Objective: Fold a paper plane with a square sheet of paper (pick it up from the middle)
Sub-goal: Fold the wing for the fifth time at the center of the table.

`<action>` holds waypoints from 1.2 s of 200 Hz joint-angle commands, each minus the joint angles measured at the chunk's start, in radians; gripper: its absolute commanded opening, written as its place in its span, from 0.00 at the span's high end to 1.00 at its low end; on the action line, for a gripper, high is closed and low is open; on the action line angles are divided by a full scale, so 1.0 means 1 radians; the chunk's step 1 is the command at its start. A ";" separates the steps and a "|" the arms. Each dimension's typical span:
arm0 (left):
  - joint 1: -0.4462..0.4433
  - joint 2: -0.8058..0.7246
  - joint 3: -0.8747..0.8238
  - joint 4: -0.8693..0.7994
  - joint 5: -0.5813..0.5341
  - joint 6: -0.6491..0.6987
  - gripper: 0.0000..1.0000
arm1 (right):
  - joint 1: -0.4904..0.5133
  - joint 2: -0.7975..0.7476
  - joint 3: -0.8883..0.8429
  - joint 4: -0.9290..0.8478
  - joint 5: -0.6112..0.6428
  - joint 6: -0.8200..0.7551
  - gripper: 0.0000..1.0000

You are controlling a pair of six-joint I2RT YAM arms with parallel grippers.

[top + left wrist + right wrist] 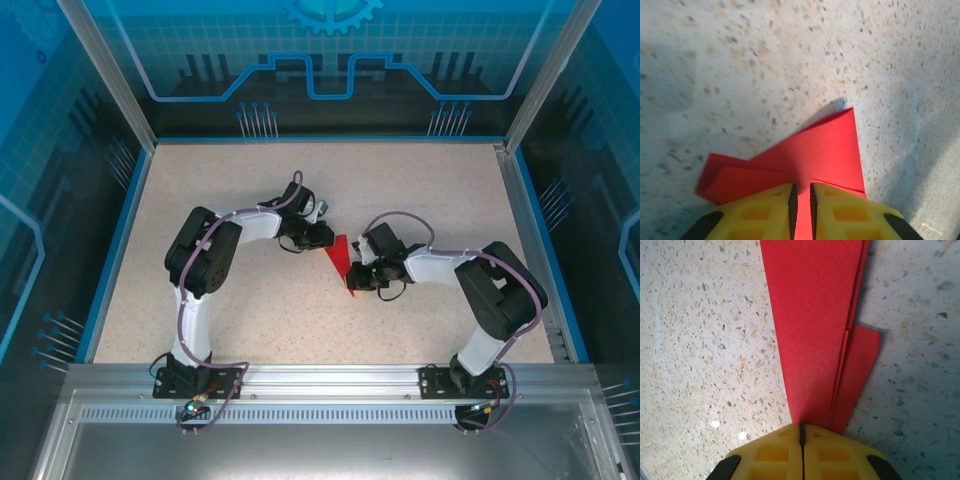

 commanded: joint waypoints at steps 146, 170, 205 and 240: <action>0.107 -0.021 0.100 -0.088 -0.195 0.004 0.79 | -0.011 0.061 -0.068 -0.150 0.028 -0.006 0.95; 0.092 -0.146 -0.019 -0.011 -0.179 -0.037 0.79 | -0.011 0.053 -0.065 -0.138 0.016 -0.002 0.95; 0.008 -0.261 -0.172 0.088 -0.136 -0.087 0.80 | -0.011 0.050 -0.064 -0.136 0.013 -0.002 0.95; -0.100 -0.251 -0.246 0.159 -0.105 -0.164 0.83 | -0.011 0.052 -0.070 -0.134 0.016 0.001 0.95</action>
